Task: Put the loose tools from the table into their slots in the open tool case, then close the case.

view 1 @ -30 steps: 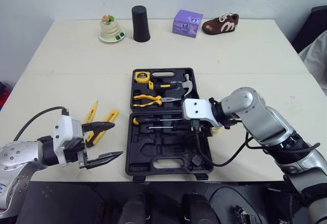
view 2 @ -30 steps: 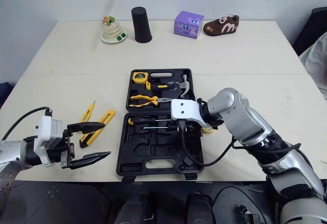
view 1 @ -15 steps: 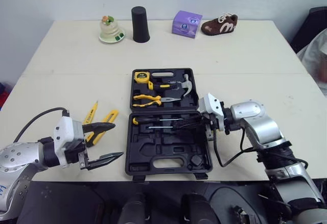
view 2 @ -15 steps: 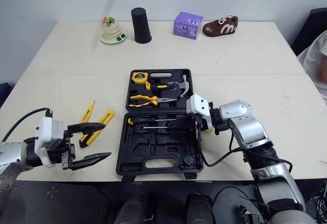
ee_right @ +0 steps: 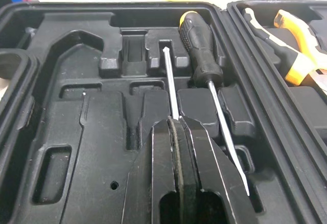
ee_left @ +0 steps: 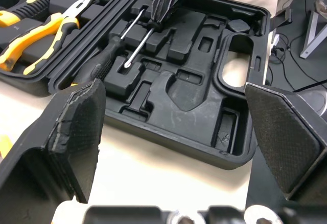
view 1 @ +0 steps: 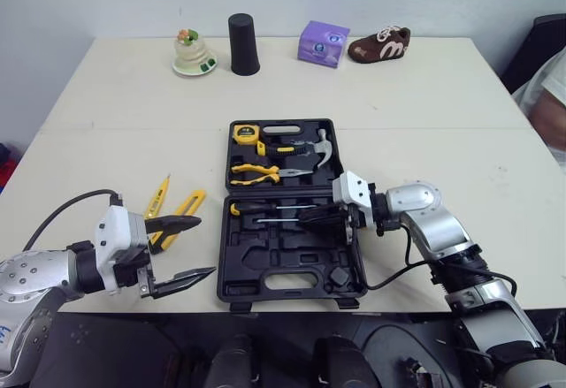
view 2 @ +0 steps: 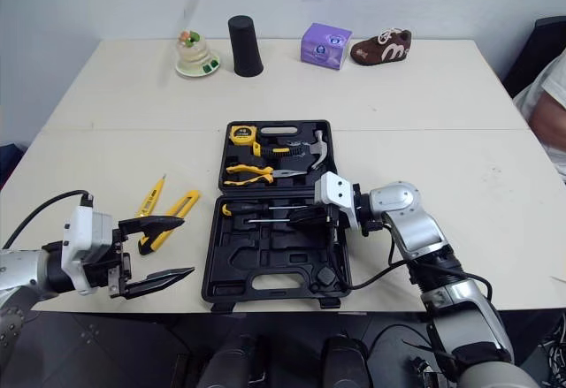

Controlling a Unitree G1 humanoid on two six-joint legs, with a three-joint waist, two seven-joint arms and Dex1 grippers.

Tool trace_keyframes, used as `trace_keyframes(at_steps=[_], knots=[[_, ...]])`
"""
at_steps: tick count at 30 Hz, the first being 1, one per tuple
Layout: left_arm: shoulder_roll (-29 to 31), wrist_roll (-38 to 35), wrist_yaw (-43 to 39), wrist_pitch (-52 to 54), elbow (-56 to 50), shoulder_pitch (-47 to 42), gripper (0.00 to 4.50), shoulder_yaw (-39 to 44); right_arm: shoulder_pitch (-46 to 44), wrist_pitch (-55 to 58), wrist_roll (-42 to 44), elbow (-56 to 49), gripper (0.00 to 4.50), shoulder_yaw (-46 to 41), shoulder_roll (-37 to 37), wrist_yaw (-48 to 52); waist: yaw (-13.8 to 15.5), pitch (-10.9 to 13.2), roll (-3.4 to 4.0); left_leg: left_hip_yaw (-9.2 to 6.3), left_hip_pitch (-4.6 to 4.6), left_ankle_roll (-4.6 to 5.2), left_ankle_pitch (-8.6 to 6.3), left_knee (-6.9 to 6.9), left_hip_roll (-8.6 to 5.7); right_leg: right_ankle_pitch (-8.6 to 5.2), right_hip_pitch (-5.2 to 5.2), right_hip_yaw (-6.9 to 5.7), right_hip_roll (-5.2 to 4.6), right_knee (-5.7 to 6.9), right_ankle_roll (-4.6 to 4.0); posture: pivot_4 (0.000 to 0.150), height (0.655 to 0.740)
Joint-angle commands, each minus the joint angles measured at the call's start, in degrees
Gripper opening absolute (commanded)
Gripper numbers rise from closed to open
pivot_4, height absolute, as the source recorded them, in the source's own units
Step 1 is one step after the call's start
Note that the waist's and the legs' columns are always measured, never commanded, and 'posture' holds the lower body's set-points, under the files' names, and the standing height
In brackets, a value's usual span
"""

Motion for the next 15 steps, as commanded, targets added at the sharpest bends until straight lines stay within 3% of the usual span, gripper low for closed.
trace_keyframes(at_steps=[1,6,11,15], knots=[[0.07,-0.91,0.49,0.04,-1.67,0.65,4.50,2.03,2.11,5.45,-6.00,1.87,0.04,3.68,-1.52,-2.69,0.00,-0.08,-0.08,0.00,0.04,-0.01,-0.01,0.00,0.01,0.00,0.03,0.01,0.00,0.00,0.00,0.150,0.7340],[-0.15,-0.93,0.92,0.08,-2.13,1.36,4.50,2.08,2.90,7.69,-6.68,-0.09,0.04,4.99,-1.33,-4.27,-0.02,-0.35,-0.36,0.00,0.73,-0.18,-0.29,-0.09,0.18,-0.05,0.72,0.17,-0.01,-0.46,-0.10,0.150,0.7340],[-0.16,-0.78,1.30,-0.07,-1.78,1.16,4.50,1.85,3.09,3.55,-1.84,-1.81,0.04,2.25,-0.13,-1.73,0.02,-0.45,-0.52,0.00,0.76,-0.34,-0.43,-0.10,0.38,-0.08,0.69,0.50,0.01,-0.49,-0.27,0.150,0.7340],[-1.49,1.76,3.91,-3.01,3.01,0.30,4.50,5.45,5.04,-3.59,12.94,-6.48,0.04,-10.40,-0.49,5.00,0.09,-0.34,-0.42,0.01,0.58,-0.36,-0.45,-0.13,0.40,-0.09,0.56,0.49,0.06,-0.55,-0.29,0.150,0.7340]])
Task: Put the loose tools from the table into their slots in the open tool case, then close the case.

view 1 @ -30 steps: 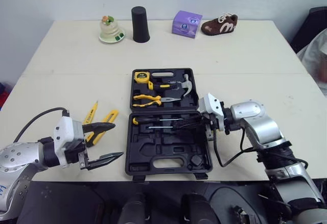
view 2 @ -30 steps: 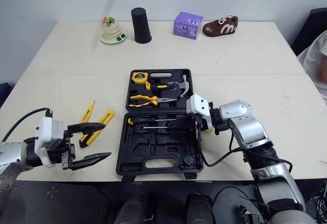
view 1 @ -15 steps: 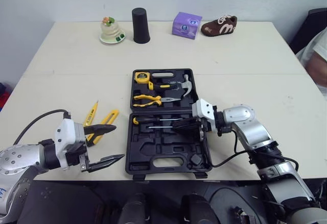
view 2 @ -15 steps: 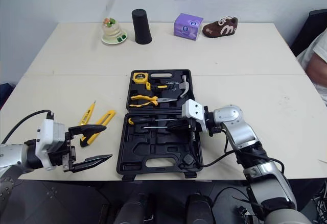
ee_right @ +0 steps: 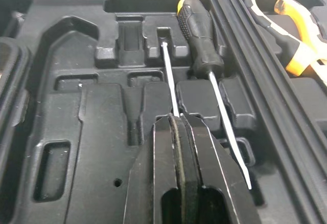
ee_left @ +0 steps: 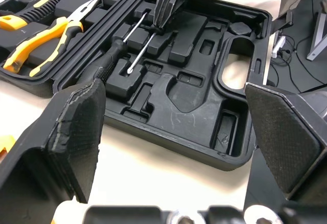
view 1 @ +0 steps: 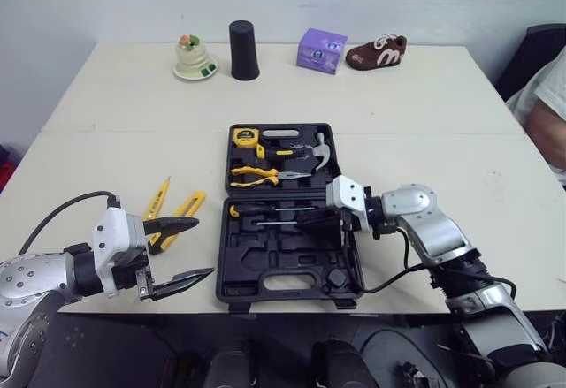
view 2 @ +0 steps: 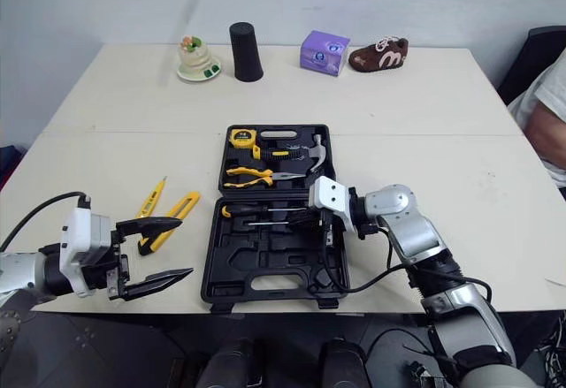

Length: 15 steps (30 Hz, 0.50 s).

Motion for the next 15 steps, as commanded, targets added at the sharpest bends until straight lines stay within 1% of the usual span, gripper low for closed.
trace_keyframes(at_steps=[1,3,4,5,6,7,9,10,13,14,15], knots=[[-1.88,1.39,3.27,-2.63,3.33,0.23,4.50,5.88,2.53,-3.78,11.39,-4.65,0.04,-10.16,-1.78,5.19,0.02,0.11,0.14,0.00,-0.06,0.02,0.00,0.01,-0.01,0.00,-0.04,-0.01,0.01,0.00,0.00,0.150,0.7340],[-3.16,2.07,5.10,-3.30,5.34,1.21,4.50,8.63,4.90,2.18,14.66,-6.53,0.04,-14.45,-3.95,2.26,0.02,0.19,0.26,0.02,-0.16,0.14,-0.03,0.04,-0.06,0.01,-0.08,-0.04,0.08,0.04,0.02,0.150,0.7340],[-3.52,3.10,6.01,-4.14,6.49,1.33,4.50,9.70,6.16,2.43,14.68,-7.08,0.33,-15.69,-5.12,1.62,0.02,0.19,0.26,0.02,-0.16,0.19,-0.06,0.07,-0.07,0.01,-0.05,-0.06,0.05,0.04,0.02,0.150,0.7340],[-4.12,4.10,7.83,-4.93,8.38,1.18,4.50,11.57,8.18,0.07,13.50,-6.73,0.65,-17.90,-6.92,0.90,0.01,0.19,0.25,0.03,-0.16,0.21,-0.07,0.10,-0.07,0.01,-0.05,-0.08,0.05,0.03,0.02,0.150,0.7340],[-4.50,4.72,9.06,-5.46,9.61,1.04,4.50,12.78,9.56,-2.04,12.49,-6.49,0.79,-19.27,-8.12,0.62,0.02,0.19,0.25,0.02,-0.17,0.23,-0.09,0.10,-0.07,0.02,-0.03,-0.12,0.03,0.03,0.03,0.150,0.7340],[-4.81,5.06,9.74,-5.89,10.36,1.08,4.50,13.62,10.60,-3.19,11.90,-6.67,1.26,-20.15,-8.84,0.20,0.05,0.20,0.23,0.04,-0.16,0.27,-0.12,0.10,-0.08,0.02,-0.02,-0.17,0.00,0.00,0.03,0.150,0.7340],[-6.04,7.51,15.77,-7.19,16.85,1.58,4.50,20.32,15.24,-10.06,8.85,-1.04,2.09,-29.43,-12.82,-6.65,0.07,0.21,0.23,0.06,-0.17,0.25,-0.17,0.09,-0.04,0.02,-0.04,-0.21,-0.02,-0.05,0.03,0.150,0.7340],[-6.45,8.54,18.24,-7.73,19.72,1.81,4.50,22.92,16.98,-13.03,7.61,1.71,2.61,-33.10,-14.36,-9.48,0.14,0.23,0.25,0.10,-0.17,0.25,-0.17,0.08,-0.05,0.02,-0.06,-0.25,-0.02,-0.05,0.03,0.150,0.7340],[-7.04,10.42,22.35,-9.22,26.01,2.70,4.50,27.29,20.74,-18.13,6.64,8.13,3.89,-38.12,-17.03,-12.70,0.13,0.27,0.23,0.35,-0.15,0.38,-0.24,0.09,-0.12,0.01,-0.15,-0.45,-0.03,-0.08,0.04,0.150,0.7340],[-7.41,10.75,23.68,-9.67,28.49,3.69,4.50,29.40,22.72,-19.85,6.41,11.62,4.40,-40.26,-18.21,-13.50,0.05,0.28,0.21,0.42,-0.09,0.42,-0.26,0.09,-0.13,0.01,-0.13,-0.44,-0.03,-0.10,0.05,0.150,0.7340],[-7.65,10.93,24.54,-10.03,30.17,4.36,4.50,30.81,23.98,-21.19,6.25,14.16,4.47,-41.69,-19.01,-14.01,-0.01,0.27,0.16,0.48,-0.01,0.47,-0.32,0.09,-0.12,0.01,-0.09,-0.40,-0.04,-0.12,0.05,0.150,0.7340]])
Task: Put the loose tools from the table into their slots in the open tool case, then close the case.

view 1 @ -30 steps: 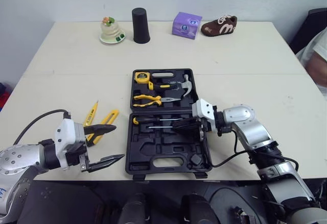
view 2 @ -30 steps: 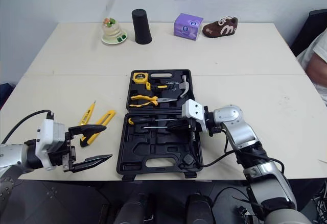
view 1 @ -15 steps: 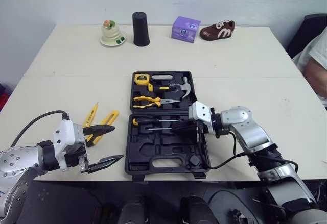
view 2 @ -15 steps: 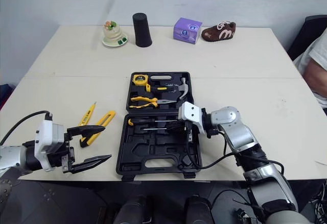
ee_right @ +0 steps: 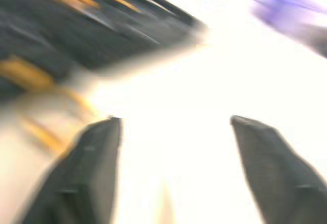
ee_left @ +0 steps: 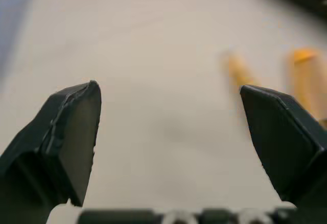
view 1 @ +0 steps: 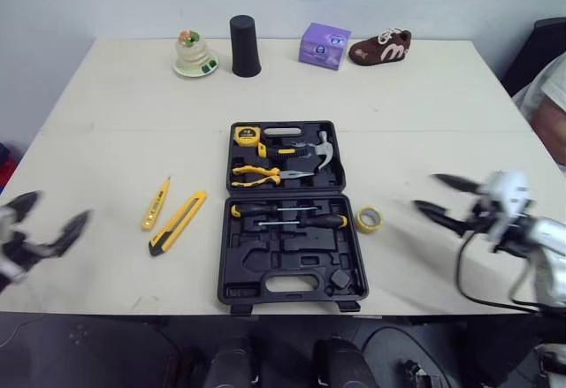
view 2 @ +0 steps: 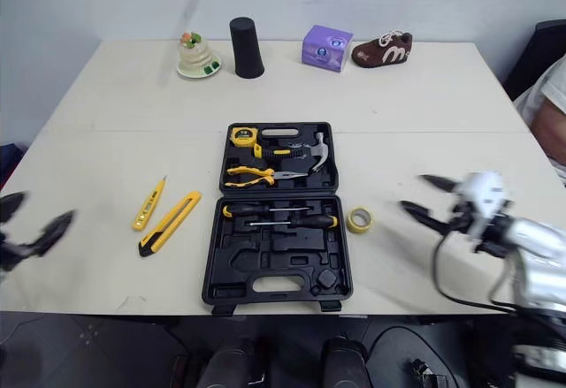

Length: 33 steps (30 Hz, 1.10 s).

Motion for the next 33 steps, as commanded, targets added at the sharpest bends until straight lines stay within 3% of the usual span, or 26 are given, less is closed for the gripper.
trace_keyframes(at_steps=[1,7,13,18,22,27,33], knots=[[-1.05,0.77,3.38,-2.05,5.28,2.83,4.50,6.28,4.34,-6.83,-0.45,8.52,4.47,-6.07,-2.72,-1.88,-0.15,-0.01,-0.11,0.05,0.09,-0.01,-0.10,-0.01,0.05,0.00,0.07,0.06,-0.05,-0.05,0.00,0.150,0.7340],[-1.29,0.79,3.69,-3.44,10.01,7.07,4.50,8.40,7.82,-12.66,-0.21,17.01,4.47,-8.38,-5.43,-1.93,-0.43,0.00,-0.15,0.36,0.21,-0.12,-0.25,-0.06,0.26,0.00,-0.04,0.44,-0.10,-0.12,0.00,0.150,0.7340],[-1.47,-2.01,4.48,0.66,4.59,5.99,4.50,7.01,6.58,-12.68,2.23,18.74,4.47,-7.29,-4.26,0.94,-0.24,0.00,-0.14,0.36,0.26,-0.30,-0.60,-0.05,0.33,0.00,-0.05,0.95,-0.12,-0.11,-0.02,0.150,0.7340],[1.41,-7.87,2.19,13.53,-7.87,5.63,4.50,0.81,1.91,-6.92,9.09,8.30,4.47,-3.27,1.60,7.07,-0.22,0.00,-0.15,0.33,0.26,-0.40,-0.55,0.00,0.38,0.01,0.01,0.95,-0.09,-0.11,-0.03,0.150,0.7340],[5.71,-10.55,8.06,26.07,-14.89,1.18,4.50,-2.62,-1.09,-3.95,12.31,-1.95,4.47,0.88,5.85,8.25,-0.20,0.02,-0.11,0.34,0.24,-0.57,-0.45,-0.02,0.38,0.01,-0.05,0.98,-0.07,-0.06,-0.03,0.150,0.7340],[10.67,-12.69,14.24,40.96,-18.66,-8.00,4.50,-9.19,-4.79,1.48,16.24,-12.10,4.47,5.97,8.81,10.43,-0.10,0.11,0.05,0.34,0.20,-0.26,-0.25,-0.02,0.36,0.01,-0.07,0.97,-0.05,-0.01,-0.03,0.150,0.7340],[10.37,-10.77,19.51,50.49,-17.79,-17.28,4.50,-16.71,-7.47,2.60,16.35,-15.93,4.47,8.89,10.80,11.68,-0.02,0.12,0.04,0.33,0.16,-0.25,-0.25,-0.05,0.29,0.01,-0.10,0.94,-0.01,0.15,-0.03,0.150,0.7340]])
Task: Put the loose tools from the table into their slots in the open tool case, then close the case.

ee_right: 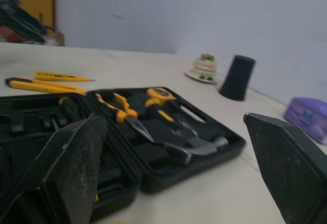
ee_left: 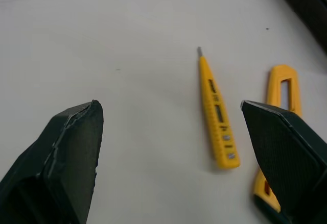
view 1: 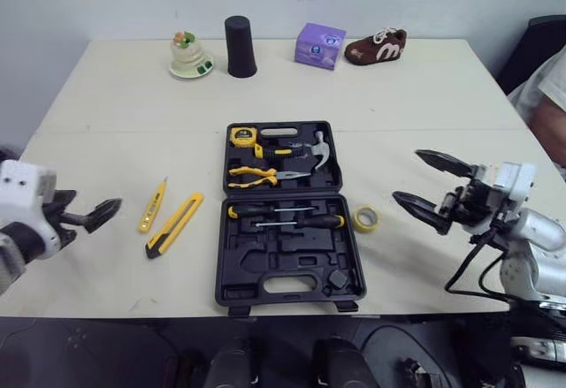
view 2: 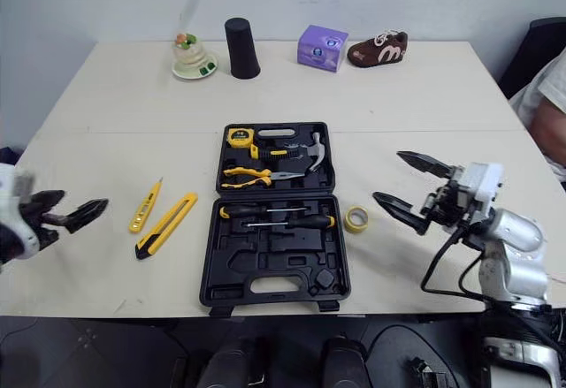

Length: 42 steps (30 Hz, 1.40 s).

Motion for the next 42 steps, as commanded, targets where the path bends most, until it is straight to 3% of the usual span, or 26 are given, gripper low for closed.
trace_keyframes(at_steps=[1,4,8,20,23,26,27,31,34,36,40,42], knots=[[0.01,1.87,2.30,2.51,0.40,-3.28,4.50,-2.19,-1.03,0.67,1.26,-2.70,4.47,0.08,0.90,-0.11,0.00,0.00,-0.01,0.00,-0.03,0.00,-0.01,0.00,0.00,0.00,-0.01,0.00,0.01,-0.01,0.00,0.150,0.7340],[-1.31,6.39,2.88,-0.27,4.71,-7.47,4.50,-10.11,-2.77,2.40,1.71,-5.53,4.47,2.26,2.65,-0.09,0.04,0.01,0.00,0.02,-0.03,0.02,0.00,0.01,-0.08,0.00,-0.03,-0.06,0.08,0.00,0.00,0.150,0.7340],[-2.39,8.75,1.90,-0.53,7.29,-9.71,4.50,-13.94,-3.19,4.21,2.25,-9.43,4.47,4.12,3.32,0.30,-0.11,0.01,-0.01,0.08,-0.05,0.05,0.03,0.01,-0.10,0.01,-0.10,-0.10,0.12,0.03,0.02,0.150,0.7340],[-5.36,11.67,-0.06,0.86,11.19,-10.47,4.50,-17.24,-5.54,11.90,2.03,-18.92,4.47,6.64,3.20,-5.86,0.16,0.01,-0.04,0.24,-0.21,0.10,0.06,0.07,-0.12,0.01,-0.40,-0.15,0.05,0.11,0.02,0.150,0.7340],[-5.58,11.83,-0.66,1.44,10.87,-9.34,3.81,-17.26,-5.55,12.57,2.01,-19.59,4.50,6.46,3.08,-6.25,0.12,0.01,-0.03,0.27,-0.20,0.10,0.06,0.05,-0.14,0.01,-0.40,-0.14,0.05,0.15,0.02,0.150,0.7340],[-6.97,11.64,-0.80,1.02,11.63,-7.98,2.62,-15.67,-5.33,12.61,1.61,-19.63,4.50,6.13,2.69,-6.29,-0.01,0.00,-0.03,0.31,-0.15,0.11,0.05,0.05,-0.15,0.01,-0.40,-0.11,0.04,0.26,0.02,0.150,0.7340],[-7.26,11.82,-0.76,0.63,11.75,-7.83,2.03,-15.29,-5.21,12.57,1.44,-19.61,4.50,6.09,2.54,-6.18,-0.02,0.00,-0.03,0.36,-0.08,0.12,0.06,0.05,-0.13,0.01,-0.41,-0.08,0.04,0.33,0.02,0.150,0.7340],[-7.91,12.43,-0.80,-3.07,11.50,-8.13,0.58,-12.21,-4.37,12.33,1.13,-19.74,4.50,5.74,1.84,-5.68,0.02,0.00,-0.03,0.40,-0.05,0.12,0.06,0.05,-0.12,0.01,-0.43,-0.03,0.02,0.39,0.02,0.150,0.7340],[-6.77,12.04,-4.45,-12.92,9.00,-9.51,0.50,-8.09,-2.81,11.06,0.30,-18.90,4.50,4.67,0.25,-4.55,0.08,0.03,-0.09,0.41,-0.09,0.12,0.05,0.05,-0.11,0.01,-0.47,-0.03,-0.01,0.39,0.02,0.150,0.7340],[-3.49,10.26,-12.17,-18.95,4.30,-10.11,0.50,-7.79,-0.95,10.04,-0.17,-18.31,4.50,3.48,-1.80,-2.78,0.18,0.13,-0.33,0.41,-0.37,0.11,0.07,0.11,-0.09,0.01,-0.74,-0.05,0.01,0.45,0.02,0.150,0.7340],[-0.43,6.45,-21.93,-23.47,-1.04,-10.79,0.50,-9.30,1.65,9.43,0.07,-18.41,4.50,2.51,-4.47,-0.89,0.48,0.11,-0.34,0.39,-0.74,0.24,0.14,0.26,-0.24,0.03,-0.94,-0.13,0.02,0.43,0.04,0.150,0.7340],[1.42,2.26,-30.15,-23.92,-5.56,-12.73,0.50,-14.09,4.89,10.24,1.00,-19.32,4.50,0.68,-6.58,0.59,0.61,0.11,-0.34,0.41,-0.70,0.27,0.13,0.25,-0.26,0.07,-0.85,-0.12,0.03,0.32,0.13,0.150,0.7340]])
